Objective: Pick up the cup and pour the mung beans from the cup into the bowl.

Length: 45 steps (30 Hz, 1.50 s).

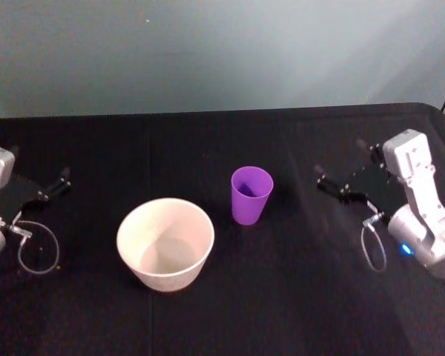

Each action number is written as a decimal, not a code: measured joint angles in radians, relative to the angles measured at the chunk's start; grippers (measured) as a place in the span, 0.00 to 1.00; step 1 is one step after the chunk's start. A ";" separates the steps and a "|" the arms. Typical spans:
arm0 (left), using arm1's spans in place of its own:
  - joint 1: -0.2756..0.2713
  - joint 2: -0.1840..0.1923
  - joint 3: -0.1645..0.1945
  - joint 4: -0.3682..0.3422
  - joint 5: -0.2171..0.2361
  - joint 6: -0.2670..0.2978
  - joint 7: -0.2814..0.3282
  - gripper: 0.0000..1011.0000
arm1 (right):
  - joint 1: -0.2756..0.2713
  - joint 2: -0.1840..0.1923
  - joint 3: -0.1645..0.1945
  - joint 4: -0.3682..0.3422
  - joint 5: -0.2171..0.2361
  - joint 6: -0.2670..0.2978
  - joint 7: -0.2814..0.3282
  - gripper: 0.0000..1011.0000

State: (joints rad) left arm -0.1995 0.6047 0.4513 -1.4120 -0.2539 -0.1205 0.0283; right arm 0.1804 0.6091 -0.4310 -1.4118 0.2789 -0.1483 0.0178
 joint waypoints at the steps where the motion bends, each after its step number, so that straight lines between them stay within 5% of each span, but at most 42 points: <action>1: 0.000 0.000 0.000 0.000 0.000 0.000 0.000 1.00 | -0.007 0.003 0.006 0.003 0.020 -0.013 0.033 0.99; 9: 0.000 0.000 0.000 0.000 0.000 0.000 0.000 1.00 | -0.020 0.006 0.006 0.033 0.117 -0.056 0.227 0.99; 19: 0.000 0.000 0.000 0.000 0.000 0.000 0.000 1.00 | 0.021 -0.043 -0.010 0.144 0.223 -0.102 0.481 0.99; 29: 0.000 0.000 0.000 0.000 0.000 0.000 0.000 1.00 | 0.060 -0.091 -0.016 0.208 0.233 -0.128 0.579 0.99; 45: 0.000 0.000 0.000 0.000 0.000 0.000 0.000 1.00 | 0.113 -0.170 -0.015 0.267 0.203 -0.114 0.610 0.99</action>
State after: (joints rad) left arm -0.1996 0.6047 0.4514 -1.4120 -0.2538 -0.1205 0.0283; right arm 0.2934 0.4392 -0.4465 -1.1452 0.4815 -0.2621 0.6278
